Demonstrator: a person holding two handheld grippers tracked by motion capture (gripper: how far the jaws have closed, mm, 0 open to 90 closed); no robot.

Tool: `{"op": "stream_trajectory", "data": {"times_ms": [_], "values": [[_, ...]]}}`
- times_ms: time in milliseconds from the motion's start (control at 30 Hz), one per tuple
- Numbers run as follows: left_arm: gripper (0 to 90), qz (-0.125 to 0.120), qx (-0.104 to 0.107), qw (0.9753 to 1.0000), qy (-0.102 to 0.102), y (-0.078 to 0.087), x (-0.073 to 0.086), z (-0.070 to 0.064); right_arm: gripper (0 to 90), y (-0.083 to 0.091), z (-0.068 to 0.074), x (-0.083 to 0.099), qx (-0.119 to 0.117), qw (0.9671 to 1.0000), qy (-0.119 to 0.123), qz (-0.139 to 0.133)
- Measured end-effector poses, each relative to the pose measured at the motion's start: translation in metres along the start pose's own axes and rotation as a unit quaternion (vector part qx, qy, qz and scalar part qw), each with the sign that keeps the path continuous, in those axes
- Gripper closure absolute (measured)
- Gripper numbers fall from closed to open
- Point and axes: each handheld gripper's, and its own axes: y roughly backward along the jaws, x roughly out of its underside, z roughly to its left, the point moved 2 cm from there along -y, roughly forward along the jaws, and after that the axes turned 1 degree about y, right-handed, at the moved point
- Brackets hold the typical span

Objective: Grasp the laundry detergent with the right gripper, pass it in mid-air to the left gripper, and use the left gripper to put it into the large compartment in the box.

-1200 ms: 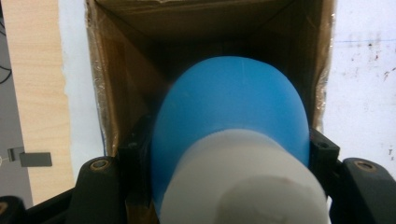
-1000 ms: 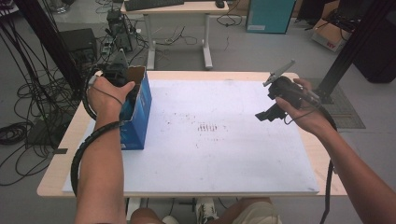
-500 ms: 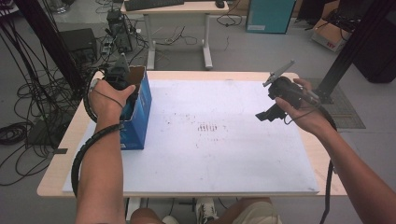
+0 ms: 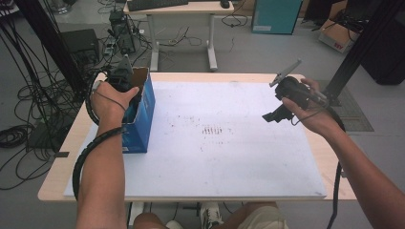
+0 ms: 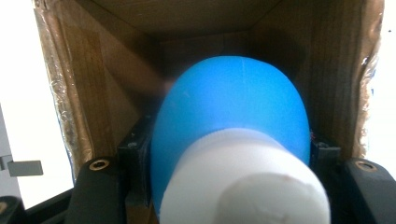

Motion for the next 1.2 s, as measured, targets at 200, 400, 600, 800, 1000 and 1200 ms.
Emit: {"op": "stream_trajectory", "data": {"times_ms": [200,400,600,800,1000,1200], "values": [[36.8,0.001,0.002,1.0000,0.000,-0.0003,-0.0007,0.0005,4.5,0.0009,-0.0013,0.0004,0.001,1.0000,0.003,0.008],[36.7,0.000,0.000,1.0000,-0.002,-0.0004,-0.0011,0.0001,4.4,0.0026,-0.0019,0.0002,0.004,1.0000,-0.003,0.005],[36.7,-0.001,0.004,1.0000,-0.001,-0.0005,-0.0007,0.0009,4.4,0.0027,-0.0022,-0.0007,0.004,1.0000,0.002,0.009],[36.7,-0.002,0.003,1.0000,-0.002,-0.0005,-0.0006,0.0008,4.5,0.0028,-0.0025,-0.0005,0.003,0.9999,0.003,0.010],[36.7,-0.001,0.003,1.0000,-0.002,-0.0005,-0.0007,0.0008,4.5,0.0053,-0.0029,0.0000,0.006,0.9999,-0.001,0.010],[36.7,-0.002,0.003,1.0000,-0.002,-0.0005,-0.0008,0.0008,4.5,0.0051,-0.0030,0.0011,0.005,1.0000,0.000,0.008]]}}
